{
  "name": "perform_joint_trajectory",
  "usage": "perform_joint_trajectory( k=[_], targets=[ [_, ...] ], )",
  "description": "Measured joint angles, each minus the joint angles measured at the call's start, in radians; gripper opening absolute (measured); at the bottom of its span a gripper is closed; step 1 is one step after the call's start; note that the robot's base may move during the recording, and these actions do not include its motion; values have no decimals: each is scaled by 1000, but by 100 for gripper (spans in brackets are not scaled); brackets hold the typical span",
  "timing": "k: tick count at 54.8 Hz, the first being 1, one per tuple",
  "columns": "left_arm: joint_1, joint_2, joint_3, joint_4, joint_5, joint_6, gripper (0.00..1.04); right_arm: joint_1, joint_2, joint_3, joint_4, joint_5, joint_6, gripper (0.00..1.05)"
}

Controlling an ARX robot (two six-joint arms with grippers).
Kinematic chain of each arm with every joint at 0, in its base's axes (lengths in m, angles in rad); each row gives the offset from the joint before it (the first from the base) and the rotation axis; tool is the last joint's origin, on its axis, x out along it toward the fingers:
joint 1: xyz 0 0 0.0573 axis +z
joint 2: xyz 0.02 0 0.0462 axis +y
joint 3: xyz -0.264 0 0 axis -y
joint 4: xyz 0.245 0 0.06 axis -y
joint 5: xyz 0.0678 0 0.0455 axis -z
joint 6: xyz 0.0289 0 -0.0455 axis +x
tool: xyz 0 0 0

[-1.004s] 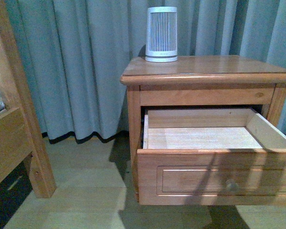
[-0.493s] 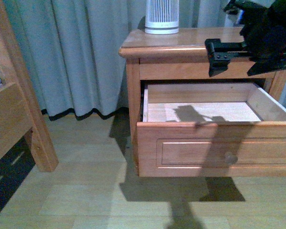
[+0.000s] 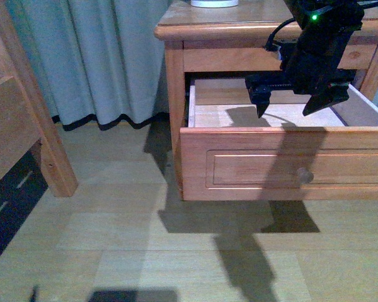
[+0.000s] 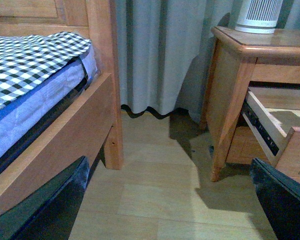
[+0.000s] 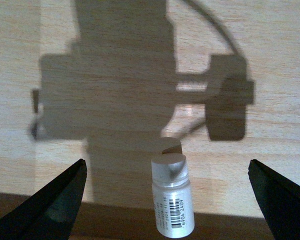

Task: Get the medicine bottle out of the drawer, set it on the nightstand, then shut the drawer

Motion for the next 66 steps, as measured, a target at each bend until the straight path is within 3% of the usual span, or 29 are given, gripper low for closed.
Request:
perform_joint_trajectory(
  k=[24,49,66],
  targets=[
    [0,0,0,0,0,0,98,5,62,-90,82,16,-6,97],
    [0,0,0,0,0,0,98,2,51,-145,174,18,-14,30],
    [0,0,0,0,0,0,98,3,-93,-333,374,-1,-109,28]
  ],
)
